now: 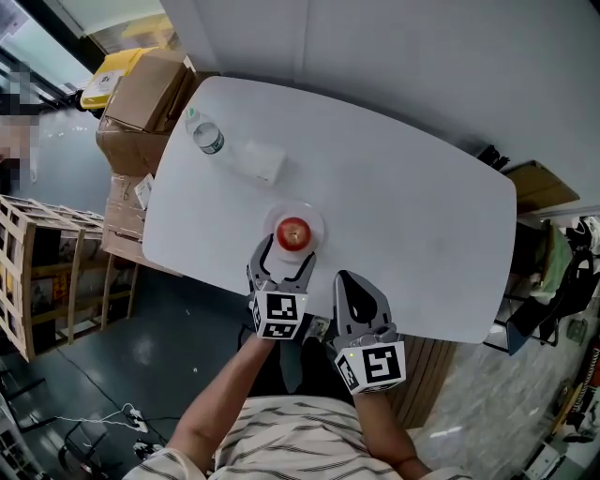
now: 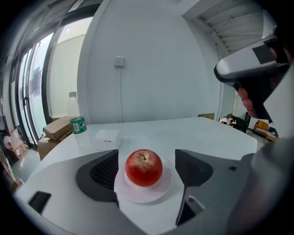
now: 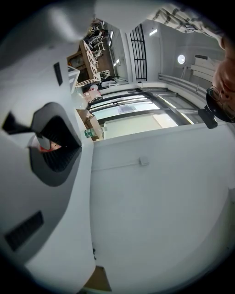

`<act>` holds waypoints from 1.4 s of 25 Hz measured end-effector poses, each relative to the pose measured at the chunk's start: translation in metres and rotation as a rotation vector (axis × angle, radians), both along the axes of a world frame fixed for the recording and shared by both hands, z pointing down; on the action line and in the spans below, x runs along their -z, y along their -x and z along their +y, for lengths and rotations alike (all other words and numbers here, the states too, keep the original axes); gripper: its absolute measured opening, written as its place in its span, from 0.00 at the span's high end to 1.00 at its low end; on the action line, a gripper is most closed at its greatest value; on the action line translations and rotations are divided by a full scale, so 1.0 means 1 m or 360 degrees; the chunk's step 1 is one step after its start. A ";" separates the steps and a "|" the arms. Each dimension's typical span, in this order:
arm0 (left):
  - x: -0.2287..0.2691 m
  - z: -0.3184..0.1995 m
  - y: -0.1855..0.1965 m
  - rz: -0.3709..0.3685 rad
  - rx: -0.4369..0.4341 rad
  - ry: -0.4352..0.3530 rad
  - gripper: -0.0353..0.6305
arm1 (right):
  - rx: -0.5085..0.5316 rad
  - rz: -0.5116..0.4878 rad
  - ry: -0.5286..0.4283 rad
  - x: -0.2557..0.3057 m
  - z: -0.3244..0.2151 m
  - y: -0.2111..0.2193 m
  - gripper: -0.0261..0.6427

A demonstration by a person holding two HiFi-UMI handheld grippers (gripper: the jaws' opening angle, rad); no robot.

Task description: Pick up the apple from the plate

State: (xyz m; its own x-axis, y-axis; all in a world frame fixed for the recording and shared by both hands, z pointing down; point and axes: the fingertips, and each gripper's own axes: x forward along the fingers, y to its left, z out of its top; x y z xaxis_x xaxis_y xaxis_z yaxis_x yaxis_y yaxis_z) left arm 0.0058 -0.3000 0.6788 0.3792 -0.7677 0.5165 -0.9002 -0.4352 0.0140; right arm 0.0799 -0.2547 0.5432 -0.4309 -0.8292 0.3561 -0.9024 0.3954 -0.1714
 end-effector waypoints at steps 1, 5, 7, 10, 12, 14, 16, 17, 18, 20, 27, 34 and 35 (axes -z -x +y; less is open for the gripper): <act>-0.005 -0.001 0.000 -0.0014 -0.0002 0.0007 0.40 | -0.0002 -0.0002 0.0004 -0.002 0.000 -0.001 0.94; -0.022 -0.005 0.004 -0.0090 0.0021 0.0000 0.39 | -0.0003 0.0003 0.0019 -0.006 0.002 -0.001 0.94; -0.031 -0.006 0.005 -0.0102 0.0020 0.0008 0.39 | -0.0004 0.0009 0.0024 -0.007 0.003 -0.001 0.94; -0.042 -0.007 0.003 -0.0099 -0.0002 0.0030 0.39 | -0.0004 0.0015 0.0029 -0.009 0.004 -0.001 0.94; -0.048 -0.009 0.001 -0.0103 -0.0012 0.0039 0.39 | -0.0005 0.0016 0.0032 -0.009 0.004 -0.001 0.94; -0.052 -0.012 0.000 -0.0111 -0.0017 0.0046 0.39 | -0.0005 0.0015 0.0031 -0.008 0.005 -0.001 0.94; -0.056 -0.013 -0.001 -0.0118 -0.0027 0.0057 0.39 | -0.0005 0.0014 0.0032 -0.007 0.005 -0.001 0.94; -0.058 -0.014 -0.002 -0.0121 -0.0034 0.0065 0.39 | -0.0005 0.0014 0.0032 -0.007 0.006 -0.001 0.94; -0.061 -0.014 -0.002 -0.0124 -0.0041 0.0072 0.39 | -0.0006 0.0016 0.0032 -0.007 0.006 -0.002 0.94; -0.064 -0.013 -0.003 -0.0132 -0.0049 0.0079 0.39 | -0.0009 0.0020 0.0029 -0.008 0.007 -0.003 0.94; -0.066 -0.017 -0.002 -0.0131 -0.0025 0.0052 0.39 | -0.0028 0.0027 0.0042 -0.010 0.011 -0.009 0.94; -0.058 -0.021 0.003 -0.0101 0.0004 0.0023 0.40 | -0.0026 0.0022 0.0053 -0.012 0.012 -0.008 0.94; -0.056 -0.021 0.004 -0.0094 0.0006 0.0017 0.40 | -0.0026 0.0022 0.0051 -0.012 0.012 -0.008 0.94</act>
State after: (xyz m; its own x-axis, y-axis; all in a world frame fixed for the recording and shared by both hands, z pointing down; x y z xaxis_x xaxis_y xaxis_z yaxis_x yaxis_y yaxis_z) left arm 0.0021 -0.3214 0.7345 0.3446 -0.7634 0.5463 -0.9014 -0.4316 -0.0346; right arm 0.0882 -0.2425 0.5547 -0.4125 -0.8241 0.3883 -0.9110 0.3752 -0.1715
